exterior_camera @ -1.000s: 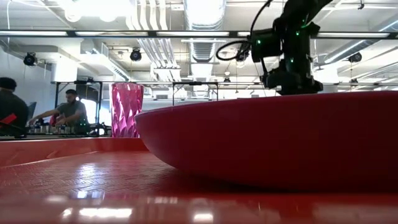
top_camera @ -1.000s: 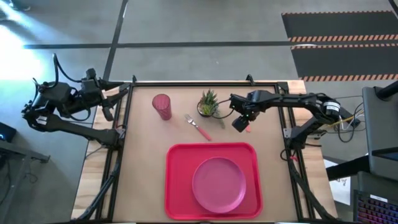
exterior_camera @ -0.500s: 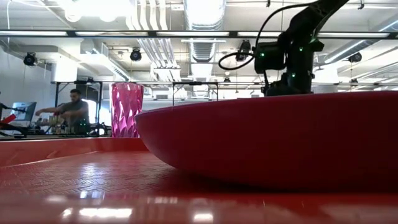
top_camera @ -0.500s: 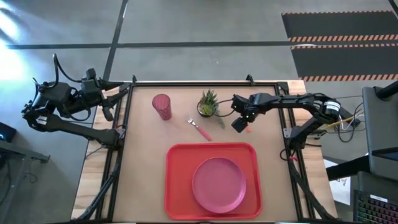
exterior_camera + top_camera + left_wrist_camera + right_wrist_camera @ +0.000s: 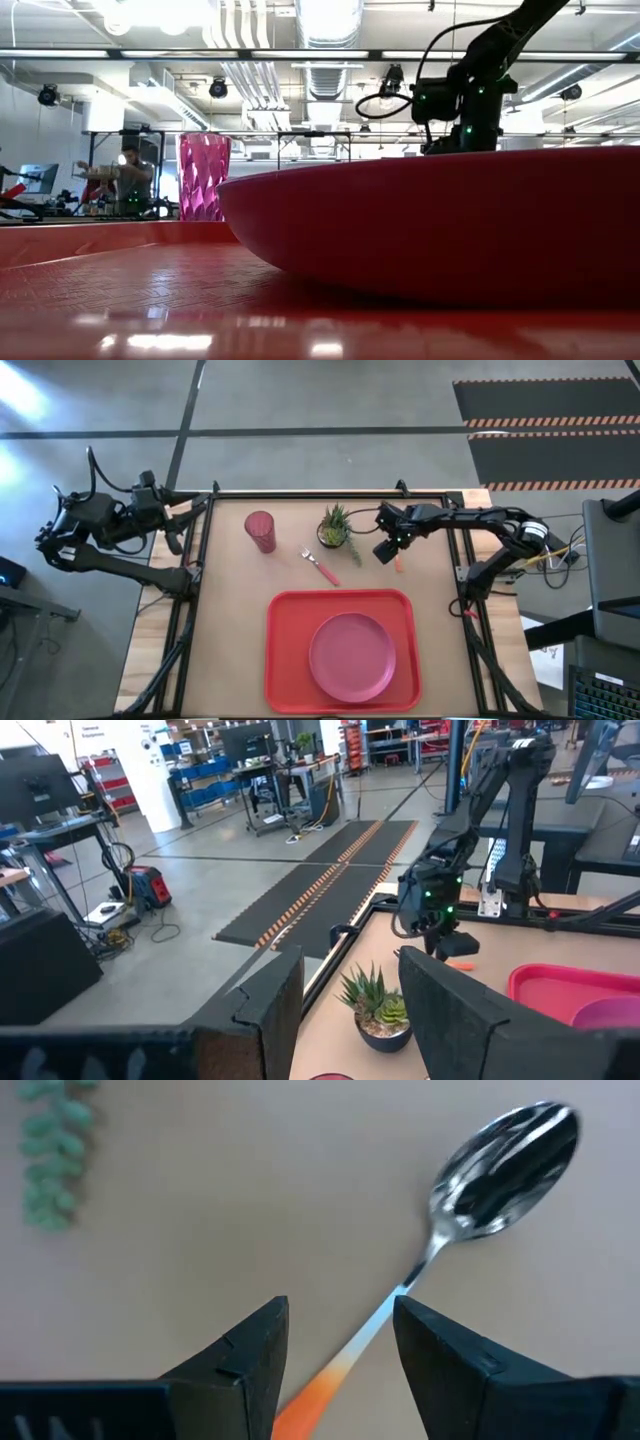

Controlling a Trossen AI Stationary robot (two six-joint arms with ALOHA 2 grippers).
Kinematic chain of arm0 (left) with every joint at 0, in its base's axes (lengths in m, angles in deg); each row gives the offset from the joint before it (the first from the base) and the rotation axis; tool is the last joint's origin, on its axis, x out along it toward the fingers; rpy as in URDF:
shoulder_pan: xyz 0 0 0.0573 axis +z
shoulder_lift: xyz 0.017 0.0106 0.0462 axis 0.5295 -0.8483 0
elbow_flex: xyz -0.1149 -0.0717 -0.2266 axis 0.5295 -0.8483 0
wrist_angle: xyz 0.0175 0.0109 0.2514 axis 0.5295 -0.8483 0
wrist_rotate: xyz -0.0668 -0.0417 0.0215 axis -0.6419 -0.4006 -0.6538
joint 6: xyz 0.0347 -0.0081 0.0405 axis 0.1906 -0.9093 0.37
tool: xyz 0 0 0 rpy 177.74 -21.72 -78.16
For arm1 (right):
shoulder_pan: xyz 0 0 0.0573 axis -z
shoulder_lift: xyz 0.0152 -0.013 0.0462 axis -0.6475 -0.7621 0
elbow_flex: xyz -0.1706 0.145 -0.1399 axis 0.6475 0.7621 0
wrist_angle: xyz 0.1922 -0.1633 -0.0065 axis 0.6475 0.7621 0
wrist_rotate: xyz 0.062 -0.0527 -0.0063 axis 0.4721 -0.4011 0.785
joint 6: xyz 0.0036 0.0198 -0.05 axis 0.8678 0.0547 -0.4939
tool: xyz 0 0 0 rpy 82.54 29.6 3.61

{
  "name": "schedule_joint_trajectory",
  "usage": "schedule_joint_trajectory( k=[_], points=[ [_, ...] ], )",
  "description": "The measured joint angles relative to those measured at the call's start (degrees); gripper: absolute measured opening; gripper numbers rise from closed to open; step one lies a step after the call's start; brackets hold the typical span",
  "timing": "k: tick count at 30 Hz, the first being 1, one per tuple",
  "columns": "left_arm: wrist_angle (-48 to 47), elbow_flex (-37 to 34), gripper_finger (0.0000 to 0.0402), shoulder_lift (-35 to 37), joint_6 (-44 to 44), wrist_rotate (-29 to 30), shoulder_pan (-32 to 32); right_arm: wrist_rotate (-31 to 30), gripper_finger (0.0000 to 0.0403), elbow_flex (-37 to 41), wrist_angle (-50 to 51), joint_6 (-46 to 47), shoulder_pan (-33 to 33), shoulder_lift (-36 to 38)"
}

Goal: Pick and place plate/cup/fork/spoon on tray
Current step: Put the orange spoon on the orange tray at the right of the pink plate

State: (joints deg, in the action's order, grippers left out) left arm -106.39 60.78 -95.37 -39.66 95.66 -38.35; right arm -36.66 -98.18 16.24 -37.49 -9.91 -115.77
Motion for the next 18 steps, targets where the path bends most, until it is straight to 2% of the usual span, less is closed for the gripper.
schedule_joint_trajectory(
  k=[7,18],
  points=[
    [0.01,-0.45,0.0150,0.00,-0.05,0.00,0.01,1.58,0.0173,0.04,-0.31,-1.71,3.34,-1.95],
    [0.04,-0.45,0.0150,0.00,-0.07,0.00,0.00,4.05,0.0173,-0.08,-1.04,-3.90,3.88,-6.01]
  ],
)
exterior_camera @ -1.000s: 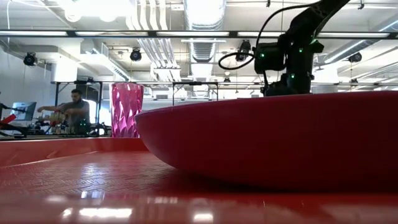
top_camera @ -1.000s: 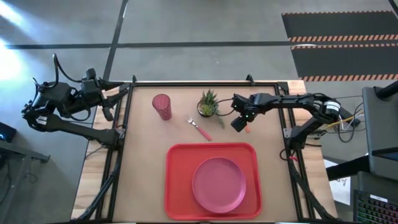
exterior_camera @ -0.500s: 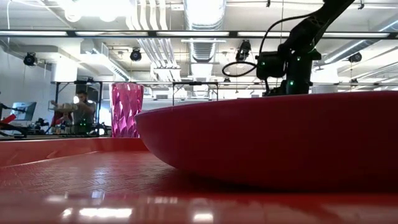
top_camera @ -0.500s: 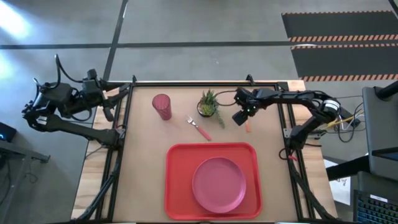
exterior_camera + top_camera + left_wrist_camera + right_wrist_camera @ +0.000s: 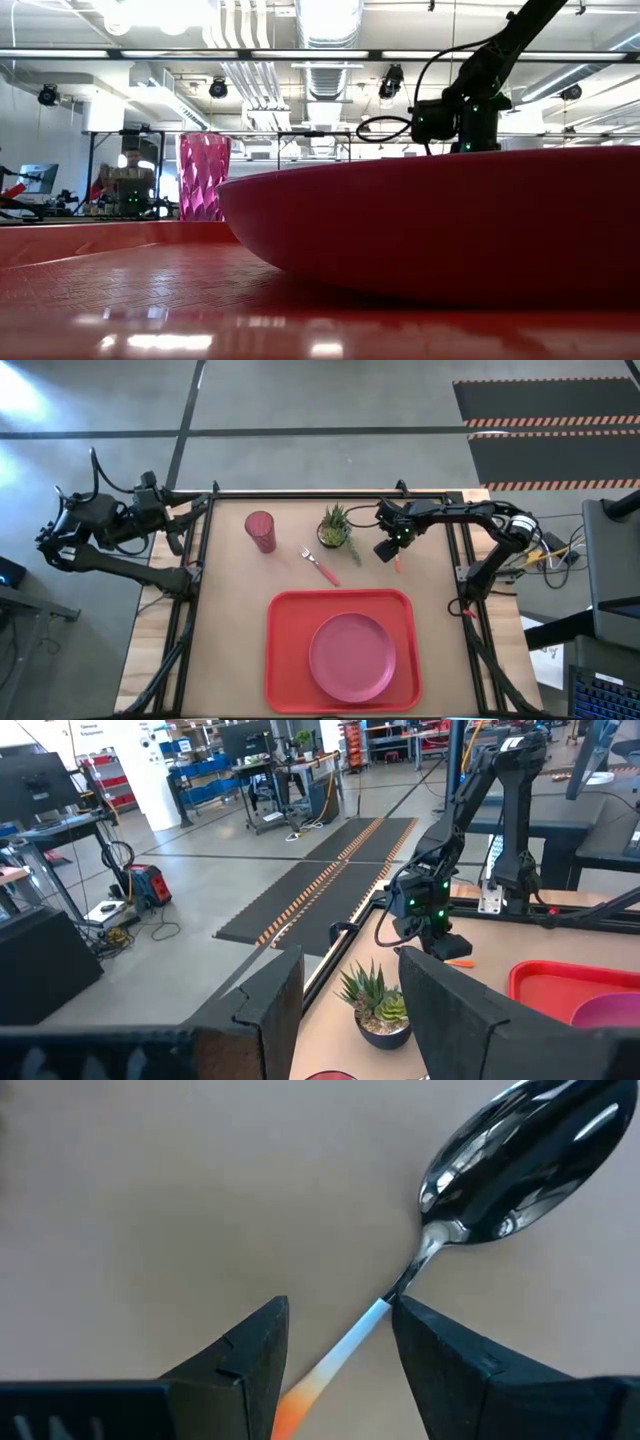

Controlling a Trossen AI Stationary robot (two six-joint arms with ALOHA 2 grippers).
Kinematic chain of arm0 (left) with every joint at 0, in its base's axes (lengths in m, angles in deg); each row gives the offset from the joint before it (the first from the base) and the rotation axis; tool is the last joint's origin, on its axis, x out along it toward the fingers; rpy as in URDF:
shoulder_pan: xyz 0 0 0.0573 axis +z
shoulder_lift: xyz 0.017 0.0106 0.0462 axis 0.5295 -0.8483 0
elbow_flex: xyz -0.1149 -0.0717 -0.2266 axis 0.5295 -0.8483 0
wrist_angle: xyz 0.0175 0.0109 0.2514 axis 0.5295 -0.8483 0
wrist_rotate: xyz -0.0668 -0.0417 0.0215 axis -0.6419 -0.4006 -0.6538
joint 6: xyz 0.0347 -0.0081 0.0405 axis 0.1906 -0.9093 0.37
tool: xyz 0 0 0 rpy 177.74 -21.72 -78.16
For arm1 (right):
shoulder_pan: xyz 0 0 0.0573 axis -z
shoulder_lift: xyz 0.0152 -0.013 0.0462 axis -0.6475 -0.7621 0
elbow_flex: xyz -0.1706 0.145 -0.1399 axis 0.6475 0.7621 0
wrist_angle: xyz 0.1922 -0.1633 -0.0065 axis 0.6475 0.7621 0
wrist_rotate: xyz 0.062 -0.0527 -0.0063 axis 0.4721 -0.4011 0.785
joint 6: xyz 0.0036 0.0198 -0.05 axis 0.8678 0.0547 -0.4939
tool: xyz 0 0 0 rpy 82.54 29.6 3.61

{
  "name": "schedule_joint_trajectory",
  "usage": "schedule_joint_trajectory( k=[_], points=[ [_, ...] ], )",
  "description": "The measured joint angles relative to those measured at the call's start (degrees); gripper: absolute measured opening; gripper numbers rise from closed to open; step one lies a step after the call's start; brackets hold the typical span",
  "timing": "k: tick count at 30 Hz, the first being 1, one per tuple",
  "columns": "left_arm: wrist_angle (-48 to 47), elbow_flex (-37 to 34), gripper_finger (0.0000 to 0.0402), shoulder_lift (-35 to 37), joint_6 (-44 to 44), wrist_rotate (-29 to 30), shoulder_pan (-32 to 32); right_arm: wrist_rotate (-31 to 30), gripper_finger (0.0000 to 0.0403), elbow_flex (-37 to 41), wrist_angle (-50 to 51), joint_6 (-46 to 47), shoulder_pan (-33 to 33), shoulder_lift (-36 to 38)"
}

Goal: Pick and place plate/cup/fork/spoon on tray
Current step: Put the orange spoon on the orange tray at the right of the pink plate

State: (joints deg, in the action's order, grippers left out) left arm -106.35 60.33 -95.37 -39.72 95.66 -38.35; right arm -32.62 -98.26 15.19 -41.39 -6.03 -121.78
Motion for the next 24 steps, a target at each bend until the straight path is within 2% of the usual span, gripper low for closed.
schedule_joint_trajectory(
  k=[4,7,9,14,24],
  points=[
    [-0.01,0.00,0.0150,0.00,-0.01,0.00,-0.01,-0.10,0.0166,-0.01,-0.02,-0.66,0.00,-0.30],
    [0.00,0.00,0.0150,0.00,-0.02,0.00,-0.01,-0.41,0.0146,0.03,-0.03,-0.71,0.02,-0.30],
    [-0.01,0.00,0.0150,0.00,-0.02,0.00,-0.01,-0.64,0.0119,0.05,0.00,-0.72,0.07,-0.32],
    [0.00,0.00,0.0150,0.00,-0.02,0.00,-0.01,-1.48,0.0024,0.10,0.00,-0.86,0.09,-0.36],
    [-0.01,-0.02,0.0150,0.00,-0.04,0.00,-0.01,-2.78,0.0009,0.31,-0.28,0.83,-0.22,0.85]
  ],
)
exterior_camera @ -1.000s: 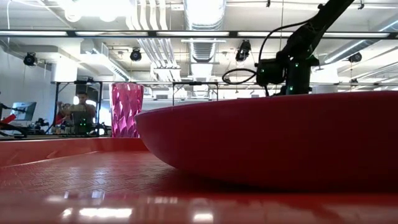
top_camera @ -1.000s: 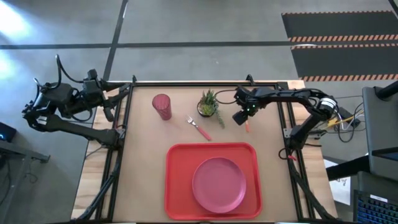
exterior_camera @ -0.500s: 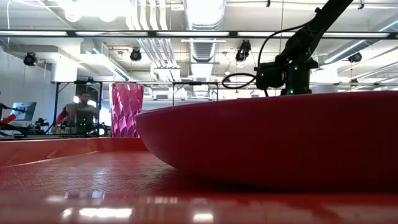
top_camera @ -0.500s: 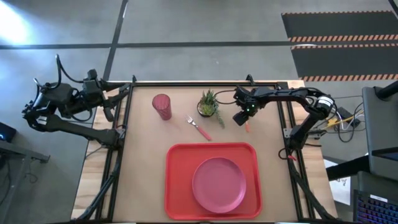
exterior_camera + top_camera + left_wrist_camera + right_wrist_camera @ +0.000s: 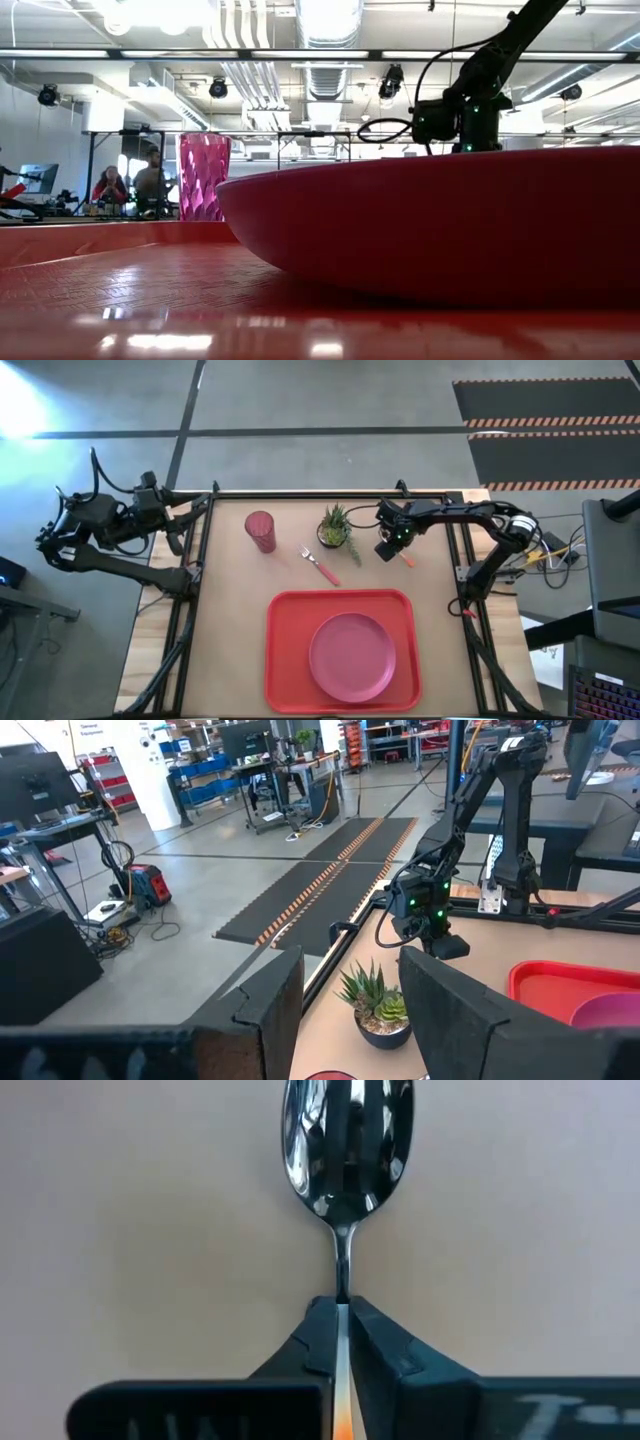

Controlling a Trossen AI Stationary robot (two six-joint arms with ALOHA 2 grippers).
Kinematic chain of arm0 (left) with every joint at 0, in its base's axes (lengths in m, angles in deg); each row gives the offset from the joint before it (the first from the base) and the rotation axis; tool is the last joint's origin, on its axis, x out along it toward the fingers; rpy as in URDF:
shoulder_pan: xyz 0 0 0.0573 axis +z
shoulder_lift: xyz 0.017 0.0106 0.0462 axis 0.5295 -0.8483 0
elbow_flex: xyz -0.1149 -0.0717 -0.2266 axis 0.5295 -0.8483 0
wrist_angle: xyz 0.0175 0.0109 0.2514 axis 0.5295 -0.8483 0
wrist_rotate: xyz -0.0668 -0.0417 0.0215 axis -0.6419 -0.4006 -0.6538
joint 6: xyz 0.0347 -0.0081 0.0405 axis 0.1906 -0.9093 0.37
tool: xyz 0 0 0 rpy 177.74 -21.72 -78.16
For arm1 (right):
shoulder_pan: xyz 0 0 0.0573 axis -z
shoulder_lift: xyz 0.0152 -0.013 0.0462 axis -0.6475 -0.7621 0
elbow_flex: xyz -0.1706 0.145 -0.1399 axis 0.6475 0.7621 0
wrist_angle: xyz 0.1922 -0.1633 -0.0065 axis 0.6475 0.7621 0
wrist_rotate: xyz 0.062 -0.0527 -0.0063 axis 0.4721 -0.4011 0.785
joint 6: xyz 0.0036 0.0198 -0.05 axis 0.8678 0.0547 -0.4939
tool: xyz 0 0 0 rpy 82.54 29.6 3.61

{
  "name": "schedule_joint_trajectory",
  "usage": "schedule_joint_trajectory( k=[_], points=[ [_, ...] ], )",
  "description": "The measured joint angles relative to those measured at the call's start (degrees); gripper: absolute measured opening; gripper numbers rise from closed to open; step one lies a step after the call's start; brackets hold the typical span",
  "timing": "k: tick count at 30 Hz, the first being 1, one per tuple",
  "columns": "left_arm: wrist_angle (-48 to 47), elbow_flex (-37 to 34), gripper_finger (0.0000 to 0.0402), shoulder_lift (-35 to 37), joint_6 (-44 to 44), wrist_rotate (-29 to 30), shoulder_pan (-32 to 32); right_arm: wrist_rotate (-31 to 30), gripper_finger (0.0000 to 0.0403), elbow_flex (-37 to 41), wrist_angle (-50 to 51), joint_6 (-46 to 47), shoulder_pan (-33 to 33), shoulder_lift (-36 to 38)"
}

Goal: Pick and place plate/cup/fork/spoon on tray
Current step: Put the orange spoon on the orange tray at the right of the pink plate

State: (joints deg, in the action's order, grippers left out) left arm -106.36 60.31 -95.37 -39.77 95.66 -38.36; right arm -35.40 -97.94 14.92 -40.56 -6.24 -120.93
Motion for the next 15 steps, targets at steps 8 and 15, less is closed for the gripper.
schedule_joint_trajectory(
  k=[8,15],
  points=[
    [0.00,0.00,0.0150,0.00,0.02,0.00,0.02,0.16,0.0009,0.05,-2.41,6.70,-3.05,9.28],
    [0.00,-0.02,0.0150,0.00,0.04,0.00,0.02,-0.38,0.0009,-0.02,-4.78,13.87,-9.78,19.97]
  ],
)
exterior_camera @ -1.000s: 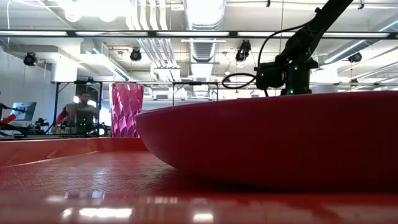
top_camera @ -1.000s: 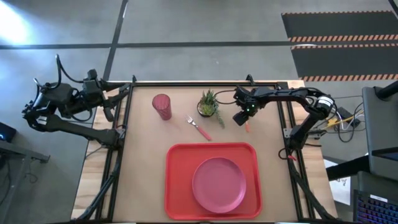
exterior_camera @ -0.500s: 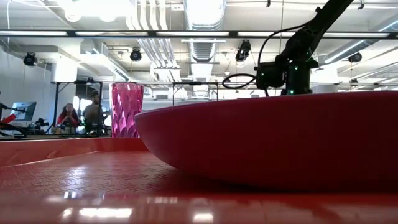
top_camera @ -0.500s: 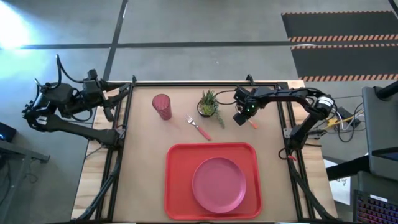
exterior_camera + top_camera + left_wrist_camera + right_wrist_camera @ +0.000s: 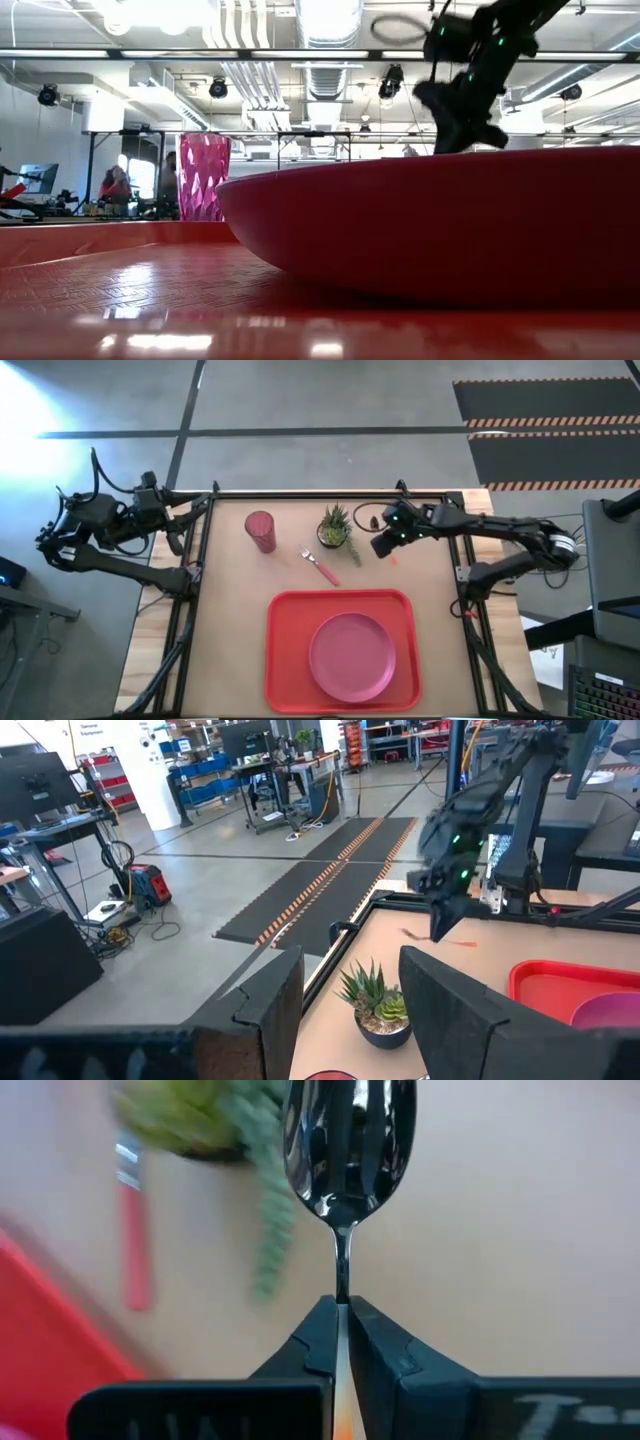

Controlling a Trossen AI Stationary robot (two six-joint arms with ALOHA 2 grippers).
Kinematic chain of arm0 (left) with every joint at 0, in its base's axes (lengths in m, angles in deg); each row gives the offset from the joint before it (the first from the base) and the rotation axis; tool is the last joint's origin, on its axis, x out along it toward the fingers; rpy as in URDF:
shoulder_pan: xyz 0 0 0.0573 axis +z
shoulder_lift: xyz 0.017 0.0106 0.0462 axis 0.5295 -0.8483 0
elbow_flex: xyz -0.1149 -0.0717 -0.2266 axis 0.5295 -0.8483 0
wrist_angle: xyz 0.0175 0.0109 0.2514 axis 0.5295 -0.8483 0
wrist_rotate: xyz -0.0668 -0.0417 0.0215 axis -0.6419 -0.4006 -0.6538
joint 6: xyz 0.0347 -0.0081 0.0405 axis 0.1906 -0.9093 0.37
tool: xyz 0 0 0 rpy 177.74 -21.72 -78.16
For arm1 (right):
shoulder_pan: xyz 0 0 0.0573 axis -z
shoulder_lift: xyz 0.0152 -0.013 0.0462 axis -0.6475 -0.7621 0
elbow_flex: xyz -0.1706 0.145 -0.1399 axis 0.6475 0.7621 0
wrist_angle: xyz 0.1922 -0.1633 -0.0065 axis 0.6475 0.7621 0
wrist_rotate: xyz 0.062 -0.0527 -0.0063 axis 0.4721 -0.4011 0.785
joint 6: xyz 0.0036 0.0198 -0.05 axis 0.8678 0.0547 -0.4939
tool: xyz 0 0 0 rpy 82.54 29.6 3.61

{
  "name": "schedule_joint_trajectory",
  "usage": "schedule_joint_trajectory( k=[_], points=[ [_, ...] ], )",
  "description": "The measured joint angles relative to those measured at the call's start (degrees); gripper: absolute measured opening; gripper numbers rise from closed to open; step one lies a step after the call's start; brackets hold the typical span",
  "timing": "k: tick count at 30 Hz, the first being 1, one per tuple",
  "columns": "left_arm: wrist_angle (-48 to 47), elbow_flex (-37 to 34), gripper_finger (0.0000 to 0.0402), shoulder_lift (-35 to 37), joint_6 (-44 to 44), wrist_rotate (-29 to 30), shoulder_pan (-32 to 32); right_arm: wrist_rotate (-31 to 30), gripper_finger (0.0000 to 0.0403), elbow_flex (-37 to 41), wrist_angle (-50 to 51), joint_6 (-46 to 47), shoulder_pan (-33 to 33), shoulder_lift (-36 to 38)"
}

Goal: Pick and place plate/cup/fork/spoon on tray
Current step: Put the orange spoon on the orange tray at the right of the pink plate

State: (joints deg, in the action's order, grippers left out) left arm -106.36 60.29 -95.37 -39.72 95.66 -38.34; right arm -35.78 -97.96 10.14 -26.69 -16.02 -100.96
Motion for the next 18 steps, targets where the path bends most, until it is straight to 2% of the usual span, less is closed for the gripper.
schedule_joint_trajectory(
  k=[4,8,14,18],
  points=[
    [-0.02,-0.02,0.0150,0.00,0.00,0.00,-0.02,-4.81,0.0009,-1.05,-1.48,4.59,-6.21,4.13],
    [-0.02,-0.02,0.0150,0.00,0.00,0.02,0.00,-8.65,0.0009,-3.82,-1.39,7.68,-12.89,4.56],
    [-0.02,-0.02,0.0150,0.00,0.00,0.01,-0.02,-13.24,0.0009,-11.14,-1.93,9.68,-22.47,-1.21],
    [-0.02,-0.04,0.0150,0.00,0.00,0.00,-0.02,-13.48,0.0009,-18.27,-2.35,10.19,-27.32,-7.75]
  ],
)
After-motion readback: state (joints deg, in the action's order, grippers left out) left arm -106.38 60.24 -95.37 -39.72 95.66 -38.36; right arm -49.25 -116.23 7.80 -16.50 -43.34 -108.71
